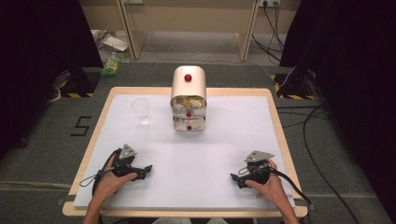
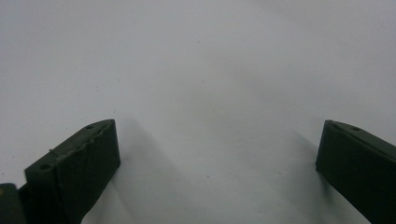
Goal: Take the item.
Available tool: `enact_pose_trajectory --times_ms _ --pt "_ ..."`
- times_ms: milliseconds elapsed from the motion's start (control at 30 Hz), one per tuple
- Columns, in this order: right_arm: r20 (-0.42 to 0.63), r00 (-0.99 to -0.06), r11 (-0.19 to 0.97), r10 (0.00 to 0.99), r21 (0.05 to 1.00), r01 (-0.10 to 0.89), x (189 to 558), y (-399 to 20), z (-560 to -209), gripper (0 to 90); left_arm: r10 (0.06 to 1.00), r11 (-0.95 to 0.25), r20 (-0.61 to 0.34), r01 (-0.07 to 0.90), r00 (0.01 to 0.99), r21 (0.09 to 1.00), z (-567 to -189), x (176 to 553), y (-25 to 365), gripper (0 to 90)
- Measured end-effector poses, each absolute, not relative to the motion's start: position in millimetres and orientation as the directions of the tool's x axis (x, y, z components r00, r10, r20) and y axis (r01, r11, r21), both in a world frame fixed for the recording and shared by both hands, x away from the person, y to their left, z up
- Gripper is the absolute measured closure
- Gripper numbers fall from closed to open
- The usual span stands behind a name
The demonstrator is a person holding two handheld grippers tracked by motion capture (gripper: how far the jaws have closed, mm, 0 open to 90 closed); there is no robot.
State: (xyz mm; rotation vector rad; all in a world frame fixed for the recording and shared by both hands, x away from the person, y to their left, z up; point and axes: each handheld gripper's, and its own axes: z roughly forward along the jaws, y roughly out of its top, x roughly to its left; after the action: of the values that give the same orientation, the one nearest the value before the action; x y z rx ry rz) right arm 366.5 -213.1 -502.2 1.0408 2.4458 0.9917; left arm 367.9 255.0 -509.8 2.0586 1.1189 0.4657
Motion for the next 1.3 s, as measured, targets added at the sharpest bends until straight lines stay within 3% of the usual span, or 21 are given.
enact_pose_trajectory --times_ms 633,700,767,800,1000,1300 --pt "-0.012 -0.693 0.501 0.721 0.700 0.509 367 -213 -502 0.4 0.831 -0.348 -0.030 0.561 0.555 0.751 -509 368 256 6.9" --pt "-0.011 -0.693 0.501 0.721 0.699 0.510 367 -213 -502 0.4 0.825 -0.341 -0.038 0.550 0.564 0.763 -508 367 257 18.6" --pt "-0.010 -0.692 0.500 0.722 0.699 0.511 367 -213 -502 0.4 0.811 -0.297 -0.075 0.520 0.580 0.801 -505 368 258 20.0" --pt "-0.010 -0.692 0.500 0.721 0.699 0.511 367 -213 -502 0.4 0.810 -0.280 -0.087 0.514 0.580 0.811 -503 368 258 16.7" --pt "-0.009 -0.692 0.500 0.722 0.699 0.512 367 -213 -502 0.4 0.780 -0.224 -0.097 0.421 0.618 0.879 -485 368 252 18.8" --pt "-0.010 -0.692 0.500 0.721 0.699 0.511 367 -213 -502 0.4 0.745 -0.205 -0.035 0.279 0.666 0.938 -452 377 233 18.4"
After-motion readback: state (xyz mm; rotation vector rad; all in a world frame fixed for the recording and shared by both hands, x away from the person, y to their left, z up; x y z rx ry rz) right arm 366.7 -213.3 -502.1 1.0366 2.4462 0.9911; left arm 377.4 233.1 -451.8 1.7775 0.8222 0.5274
